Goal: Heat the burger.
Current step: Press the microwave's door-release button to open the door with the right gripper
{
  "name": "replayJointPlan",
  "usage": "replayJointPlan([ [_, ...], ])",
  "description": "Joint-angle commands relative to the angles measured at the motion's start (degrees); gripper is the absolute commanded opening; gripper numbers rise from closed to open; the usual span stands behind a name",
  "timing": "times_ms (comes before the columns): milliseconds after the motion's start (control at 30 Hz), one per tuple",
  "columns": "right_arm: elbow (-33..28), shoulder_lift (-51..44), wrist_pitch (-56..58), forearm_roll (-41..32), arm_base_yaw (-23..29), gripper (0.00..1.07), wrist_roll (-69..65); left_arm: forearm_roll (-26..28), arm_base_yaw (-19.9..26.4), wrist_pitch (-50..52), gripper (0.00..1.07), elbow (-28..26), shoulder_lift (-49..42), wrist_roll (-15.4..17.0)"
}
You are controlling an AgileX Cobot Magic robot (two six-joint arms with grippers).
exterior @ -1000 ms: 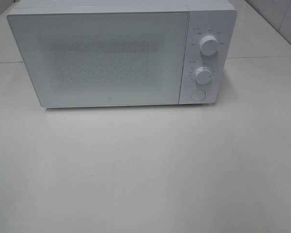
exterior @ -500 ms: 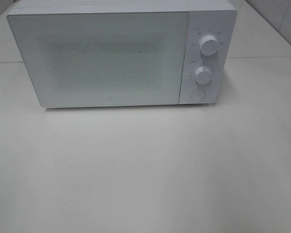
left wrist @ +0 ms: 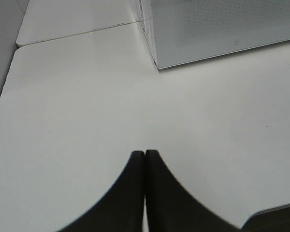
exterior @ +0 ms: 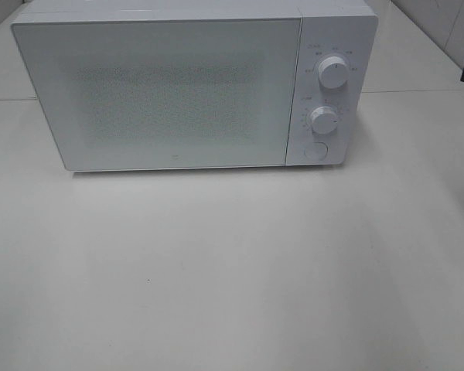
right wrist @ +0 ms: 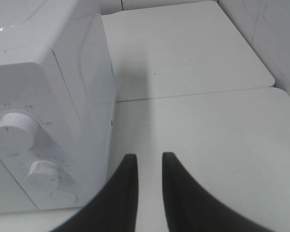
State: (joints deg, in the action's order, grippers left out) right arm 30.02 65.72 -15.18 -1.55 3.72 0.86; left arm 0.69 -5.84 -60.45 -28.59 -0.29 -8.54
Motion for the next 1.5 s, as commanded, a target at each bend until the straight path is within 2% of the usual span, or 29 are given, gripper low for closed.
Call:
replayJointPlan([
  [33,0.3,3.2,-5.7,-0.1,-0.2,0.09,0.7,0.1,0.2,0.9,0.00,0.1,-1.1,0.5],
  [67,0.3,3.2,-5.7,-0.1,-0.2,0.09,0.7,0.1,0.2,0.9,0.00,0.1,-1.1,0.5],
  [100,0.3,5.3,-7.6,-0.1,-0.2,0.01,0.5,0.1,0.2,0.9,0.00,0.1,-1.1,0.5],
  [367,0.3,14.5,-17.2,0.2,-0.1,0.00,-0.9,0.1,0.2,0.9,0.00,0.1,-1.1,0.5],
  [500,0.3,18.1,-21.3,0.7,1.8,0.00,-0.9,0.1,0.2,0.9,0.00,0.1,-1.1,0.5],
  [567,0.3,20.3,-23.4,2.5,3.8,0.00,-0.9,0.1,0.2,0.9,0.00,0.1,-1.1,0.5],
  [633,0.3,24.8,-25.0,4.6,9.0,0.00,-0.9,0.1,0.2,0.9,0.00,0.1,-1.1,0.5],
  [733,0.3,26.7,-25.3,4.6,11.0,0.00,-0.9,0.1,0.2,0.9,0.00,0.1,-1.1,0.5],
  [767,0.3,28.6,-25.4,4.6,13.2,0.00,-0.9,0.1,0.2,0.9,0.00,0.1,-1.1,0.5],
  [933,0.3,32.7,-26.6,4.6,17.0,0.00,-0.9,0.1,0.2,0.9,0.00,0.1,-1.1,0.5],
  [1100,0.3,35.5,-28.7,4.6,18.0,0.00,-1.3,0.1,0.2,0.9,0.00,0.1,-1.1,0.5],
  [1333,0.6,39.3,-32.0,4.4,18.3,0.00,-11.0,0.1,0.2,0.9,0.00,0.1,-1.1,0.5],
  [1500,2.7,42.3,-31.4,4.4,18.3,0.00,-26.0,0.1,0.2,0.9,0.00,0.1,-1.1,0.5],
])
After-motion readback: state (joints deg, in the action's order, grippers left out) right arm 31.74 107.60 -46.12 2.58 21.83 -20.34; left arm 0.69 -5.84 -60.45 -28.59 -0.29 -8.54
